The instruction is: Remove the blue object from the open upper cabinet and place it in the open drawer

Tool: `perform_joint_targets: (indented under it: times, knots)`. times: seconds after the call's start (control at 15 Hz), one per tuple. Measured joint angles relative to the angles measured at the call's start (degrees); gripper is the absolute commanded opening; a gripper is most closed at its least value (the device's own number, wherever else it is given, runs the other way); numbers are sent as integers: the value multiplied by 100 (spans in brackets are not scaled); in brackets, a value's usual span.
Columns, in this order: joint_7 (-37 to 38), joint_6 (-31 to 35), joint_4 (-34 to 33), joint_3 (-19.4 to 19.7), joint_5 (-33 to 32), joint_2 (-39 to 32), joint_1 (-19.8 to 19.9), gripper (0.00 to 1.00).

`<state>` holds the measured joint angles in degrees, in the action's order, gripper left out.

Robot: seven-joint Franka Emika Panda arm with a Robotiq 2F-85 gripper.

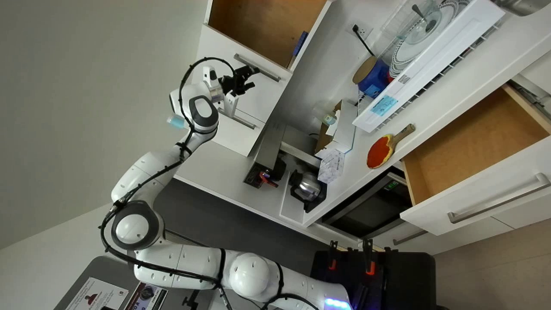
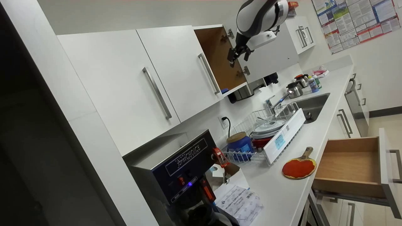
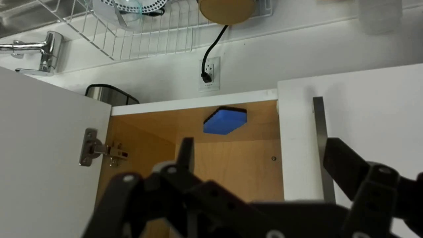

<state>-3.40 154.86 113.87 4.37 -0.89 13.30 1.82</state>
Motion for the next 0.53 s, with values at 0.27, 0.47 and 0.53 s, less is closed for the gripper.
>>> perform_joint_targets:
  times: [0.27,0.47,0.53]
  knots:
    - [-56,-5,-1128,5,4,-992,2,100]
    - [-140,-22,-1895,5,12,-1697,29,100]
    - [-172,-36,-2125,5,13,-1909,52,100]
